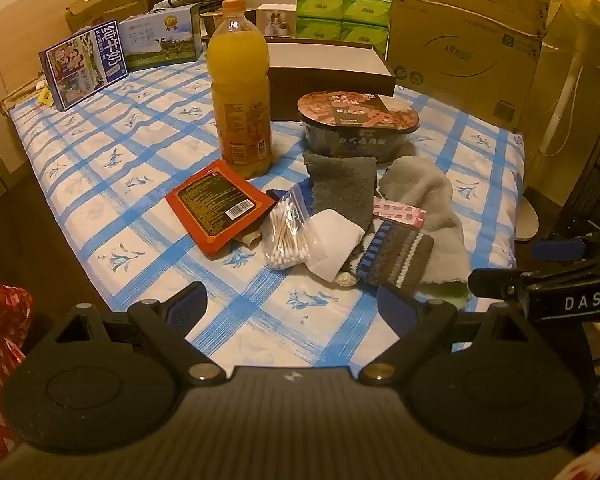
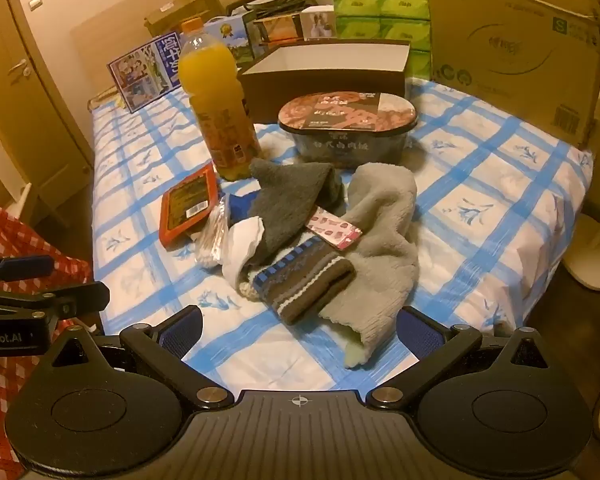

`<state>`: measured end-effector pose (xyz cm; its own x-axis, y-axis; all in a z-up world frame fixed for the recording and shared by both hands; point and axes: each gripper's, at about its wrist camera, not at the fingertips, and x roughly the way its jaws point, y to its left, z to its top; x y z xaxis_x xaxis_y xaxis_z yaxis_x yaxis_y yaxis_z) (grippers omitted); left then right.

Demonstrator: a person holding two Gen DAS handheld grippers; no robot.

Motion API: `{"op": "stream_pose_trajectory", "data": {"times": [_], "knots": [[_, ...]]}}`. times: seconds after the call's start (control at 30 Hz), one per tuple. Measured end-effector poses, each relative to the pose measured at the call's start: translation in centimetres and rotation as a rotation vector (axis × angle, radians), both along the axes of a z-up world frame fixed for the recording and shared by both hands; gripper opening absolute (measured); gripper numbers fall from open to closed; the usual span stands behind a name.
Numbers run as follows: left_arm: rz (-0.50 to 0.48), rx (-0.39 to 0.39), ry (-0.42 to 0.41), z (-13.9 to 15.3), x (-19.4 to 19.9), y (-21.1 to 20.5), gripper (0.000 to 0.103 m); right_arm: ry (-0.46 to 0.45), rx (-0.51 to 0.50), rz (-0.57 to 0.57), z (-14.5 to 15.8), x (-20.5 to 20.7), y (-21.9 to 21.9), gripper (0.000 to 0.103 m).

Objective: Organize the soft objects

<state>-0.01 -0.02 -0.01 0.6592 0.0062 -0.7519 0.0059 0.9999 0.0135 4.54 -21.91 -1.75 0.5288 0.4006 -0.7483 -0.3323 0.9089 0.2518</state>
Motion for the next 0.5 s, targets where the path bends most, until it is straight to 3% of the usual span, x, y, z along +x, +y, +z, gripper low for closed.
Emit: {"op": "stream_pose_trajectory", "data": {"times": [0.5], "knots": [[-0.003, -0.007, -0.001, -0.01, 0.02, -0.03, 0.091, -0.006, -0.004, 0.001, 0.09, -0.35, 0.17, 0.103]]}}
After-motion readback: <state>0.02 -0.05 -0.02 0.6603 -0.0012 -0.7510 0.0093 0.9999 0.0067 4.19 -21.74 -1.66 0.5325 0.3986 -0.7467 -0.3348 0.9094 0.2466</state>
